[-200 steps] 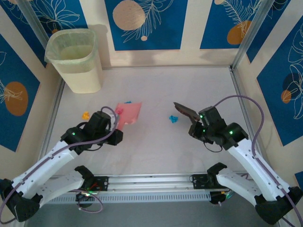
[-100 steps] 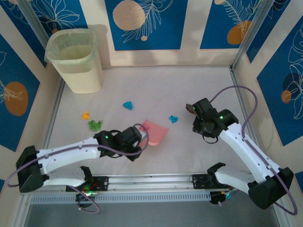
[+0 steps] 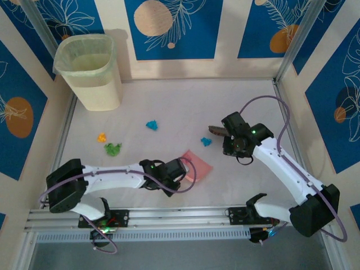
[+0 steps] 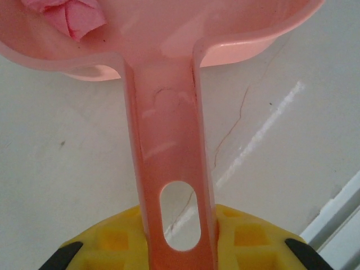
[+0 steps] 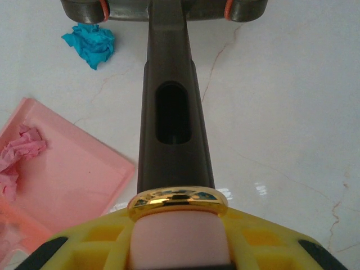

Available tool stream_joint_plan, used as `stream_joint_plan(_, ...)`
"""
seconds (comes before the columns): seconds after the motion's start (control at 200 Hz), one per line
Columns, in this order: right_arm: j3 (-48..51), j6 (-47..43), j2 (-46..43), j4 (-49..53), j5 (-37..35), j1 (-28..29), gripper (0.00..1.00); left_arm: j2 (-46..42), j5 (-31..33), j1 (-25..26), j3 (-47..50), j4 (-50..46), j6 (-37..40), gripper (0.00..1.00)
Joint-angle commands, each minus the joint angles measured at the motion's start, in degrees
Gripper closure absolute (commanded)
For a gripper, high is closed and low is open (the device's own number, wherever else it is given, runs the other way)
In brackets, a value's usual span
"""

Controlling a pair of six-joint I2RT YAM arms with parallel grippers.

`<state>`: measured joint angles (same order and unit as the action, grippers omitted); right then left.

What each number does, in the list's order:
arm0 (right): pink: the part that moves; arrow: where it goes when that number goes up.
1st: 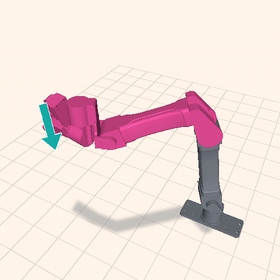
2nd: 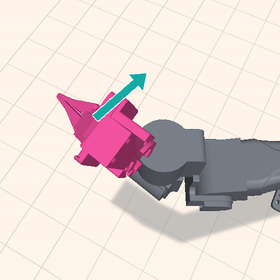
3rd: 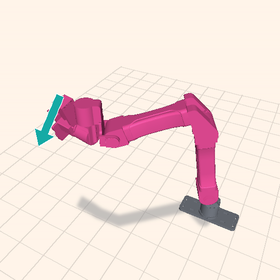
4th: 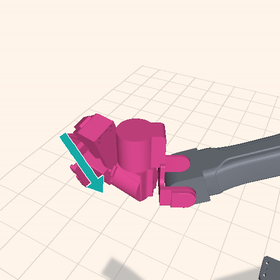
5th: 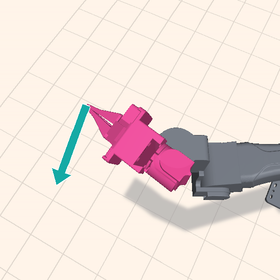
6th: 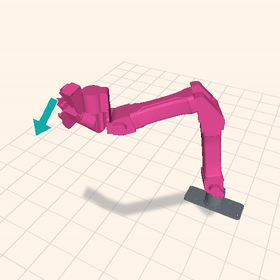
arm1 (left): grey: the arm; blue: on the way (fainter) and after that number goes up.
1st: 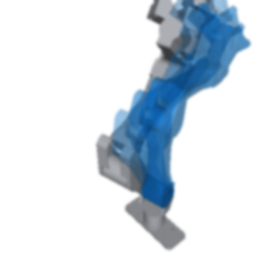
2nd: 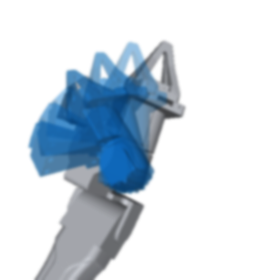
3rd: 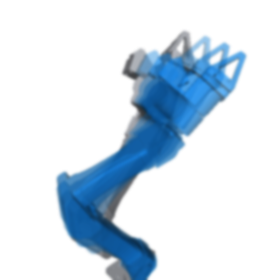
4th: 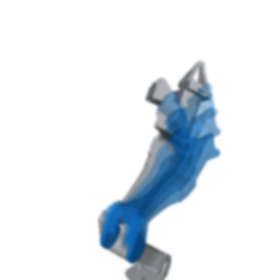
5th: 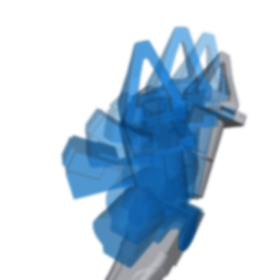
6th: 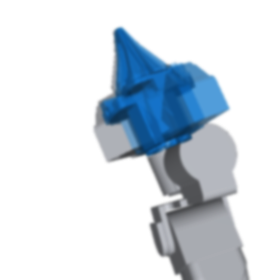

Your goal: Sweep away the paper scraps from the table

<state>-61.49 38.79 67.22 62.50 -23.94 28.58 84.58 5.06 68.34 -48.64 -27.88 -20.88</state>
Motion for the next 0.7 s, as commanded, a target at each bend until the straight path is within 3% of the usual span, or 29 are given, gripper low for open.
stream_joint_plan(0.0,-1.9,-1.6,0.8,-0.8,0.1,1.5,1.00,1.5,0.9,0.3,-0.7,3.9,1.6,1.00)
stream_joint_plan(0.31,-2.0,-1.2,3.7,2.6,-0.5,7.4,1.00,5.4,2.5,-0.5,-1.4,5.3,-0.8,1.00)
stream_joint_plan(0.695,0.8,5.0,-3.4,9.4,2.2,17.3,1.00,6.9,4.9,-1.6,-1.3,6.4,-4.4,1.00)
